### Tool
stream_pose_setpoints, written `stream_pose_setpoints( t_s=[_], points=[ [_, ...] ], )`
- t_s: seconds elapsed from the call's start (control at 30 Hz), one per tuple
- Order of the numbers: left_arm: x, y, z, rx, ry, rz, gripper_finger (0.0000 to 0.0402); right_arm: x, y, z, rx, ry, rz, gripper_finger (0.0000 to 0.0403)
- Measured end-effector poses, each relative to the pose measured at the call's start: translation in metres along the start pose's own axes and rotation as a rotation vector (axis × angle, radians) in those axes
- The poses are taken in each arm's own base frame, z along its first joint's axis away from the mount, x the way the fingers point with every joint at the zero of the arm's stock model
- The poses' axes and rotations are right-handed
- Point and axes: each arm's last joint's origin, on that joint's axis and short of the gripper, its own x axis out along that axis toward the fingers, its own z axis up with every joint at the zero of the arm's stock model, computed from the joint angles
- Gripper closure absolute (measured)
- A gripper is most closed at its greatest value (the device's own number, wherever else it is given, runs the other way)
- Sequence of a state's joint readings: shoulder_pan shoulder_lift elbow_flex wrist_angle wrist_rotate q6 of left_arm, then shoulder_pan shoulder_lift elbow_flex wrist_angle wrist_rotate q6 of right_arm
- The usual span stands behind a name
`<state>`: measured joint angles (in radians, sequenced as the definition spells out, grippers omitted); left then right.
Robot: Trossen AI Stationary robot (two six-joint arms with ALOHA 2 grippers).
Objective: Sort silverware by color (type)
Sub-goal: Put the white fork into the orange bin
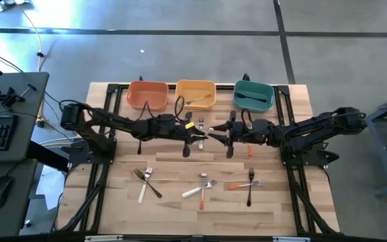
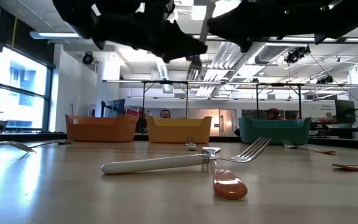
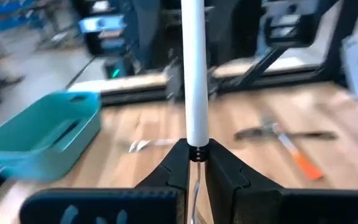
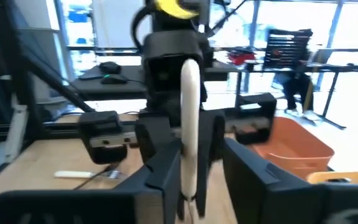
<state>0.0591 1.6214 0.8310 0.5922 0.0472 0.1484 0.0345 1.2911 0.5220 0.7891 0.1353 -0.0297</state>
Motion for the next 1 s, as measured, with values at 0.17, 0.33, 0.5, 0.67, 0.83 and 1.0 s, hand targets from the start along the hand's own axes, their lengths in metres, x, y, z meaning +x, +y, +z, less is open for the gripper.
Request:
stream_pose_setpoints(
  t_s=[0.17,0.33,0.5,0.67,0.83,1.0],
  points=[
    [-0.027,0.012,0.009,0.02,0.18,0.15,0.0385,0.0,-0.001,-0.001,-0.031,0.007,-0.043,0.0272],
    [-0.069,0.031,0.01,0.101,0.444,0.3,0.0385,0.0,-0.001,-0.003,-0.054,0.032,-0.056,0.0281],
    [-0.115,0.062,0.003,0.239,0.747,0.459,0.0385,0.0,-0.002,-0.004,-0.084,0.044,-0.058,0.0318],
    [-0.141,0.095,-0.01,0.278,0.941,0.517,0.0385,0.0,-0.002,-0.004,-0.108,0.045,-0.057,0.0368],
    [-0.149,0.127,-0.033,0.341,1.145,0.547,0.0385,0.0,-0.002,-0.004,-0.117,0.047,-0.056,0.04],
    [-0.145,0.154,-0.054,0.4,1.317,0.481,0.0385,0.0,-0.002,-0.004,-0.117,0.048,-0.055,0.0395]
  ],
)
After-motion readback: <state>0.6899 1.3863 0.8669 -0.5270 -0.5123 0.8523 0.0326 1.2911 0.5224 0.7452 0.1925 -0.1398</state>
